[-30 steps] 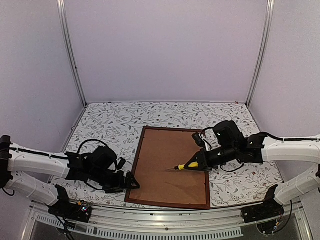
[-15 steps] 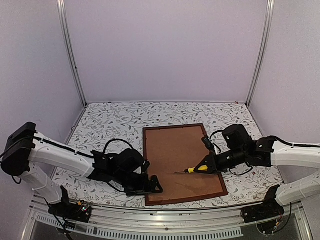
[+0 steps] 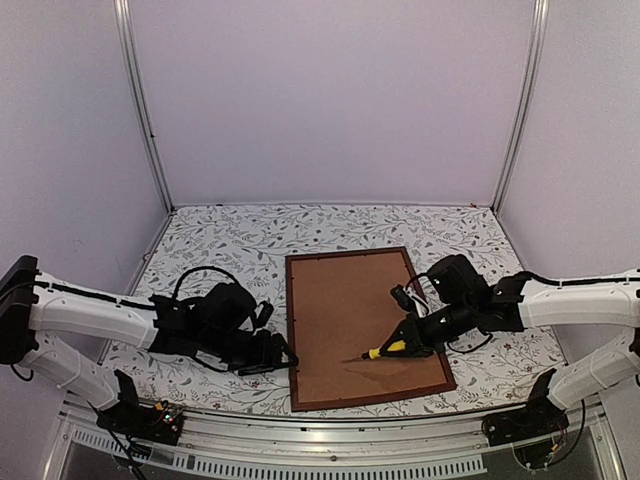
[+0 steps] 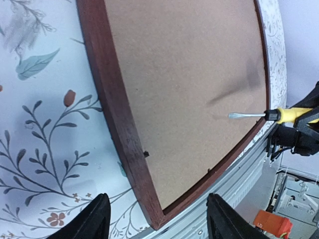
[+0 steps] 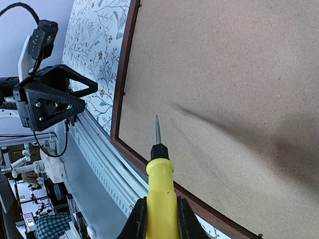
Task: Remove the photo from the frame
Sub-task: Move the photo frame to the center of the board, then hold the photo frame at the center of the board.
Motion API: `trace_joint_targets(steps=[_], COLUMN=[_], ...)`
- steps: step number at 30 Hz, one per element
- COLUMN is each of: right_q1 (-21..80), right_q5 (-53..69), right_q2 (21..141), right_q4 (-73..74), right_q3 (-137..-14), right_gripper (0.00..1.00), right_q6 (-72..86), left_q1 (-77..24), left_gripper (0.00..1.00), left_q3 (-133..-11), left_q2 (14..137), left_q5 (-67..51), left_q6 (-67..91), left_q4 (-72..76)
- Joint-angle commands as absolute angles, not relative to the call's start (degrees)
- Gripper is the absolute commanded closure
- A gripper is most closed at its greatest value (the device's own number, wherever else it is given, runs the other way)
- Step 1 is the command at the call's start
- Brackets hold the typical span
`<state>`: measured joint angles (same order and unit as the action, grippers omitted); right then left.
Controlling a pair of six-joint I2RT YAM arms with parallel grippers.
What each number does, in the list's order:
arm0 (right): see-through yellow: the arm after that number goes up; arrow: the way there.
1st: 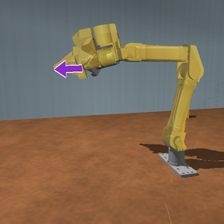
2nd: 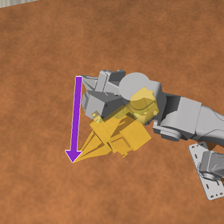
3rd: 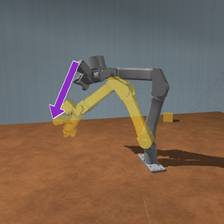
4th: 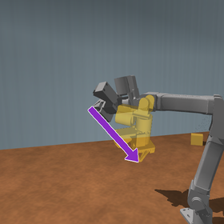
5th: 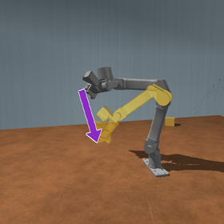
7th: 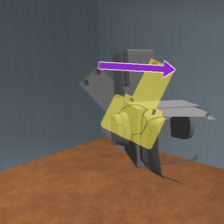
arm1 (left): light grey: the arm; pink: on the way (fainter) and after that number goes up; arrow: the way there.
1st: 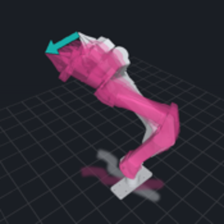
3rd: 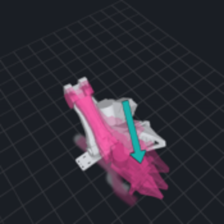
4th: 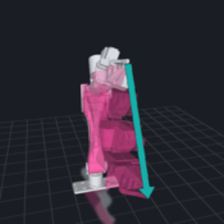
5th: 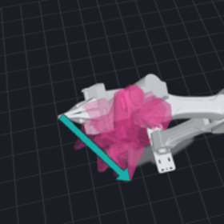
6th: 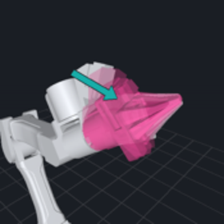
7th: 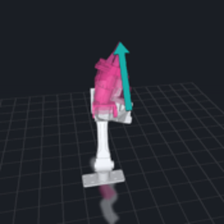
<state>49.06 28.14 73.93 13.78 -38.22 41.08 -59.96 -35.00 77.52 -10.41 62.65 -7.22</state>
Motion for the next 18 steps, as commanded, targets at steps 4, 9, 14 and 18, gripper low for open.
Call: trace_joint_targets(steps=[4, 9, 14, 18], right_q1=[49.84, 51.64, 52.86, 53.74], right_q5=[31.01, 31.36, 31.89, 32.04], right_q2=[80.08, 85.08, 89.93, 92.94], right_q4=[9.04, 7.41, 5.74, 4.54], right_q3=[-43.58, -46.28, -48.36, -49.37], right_gripper=[1.0, 1.0, 1.0, 1.0], right_q6=[42.57, 44.21, 45.47, 46.41], left_q1=[-54.16, -52.95, -52.73, -52.65], left_gripper=[0.45, 0.54, 0.6, 0.66], left_q3=[-29.88, -28.24, -27.65, -27.58], left_q2=[76.45, 78.36, 81.69, 83.86], left_q5=[-14.31, -17.13, -20.16, -21.37], left_q6=[58.87, 57.59, 57.07, 56.51], left_q4=[-1.45, 3.88, 8.23, 9.48])
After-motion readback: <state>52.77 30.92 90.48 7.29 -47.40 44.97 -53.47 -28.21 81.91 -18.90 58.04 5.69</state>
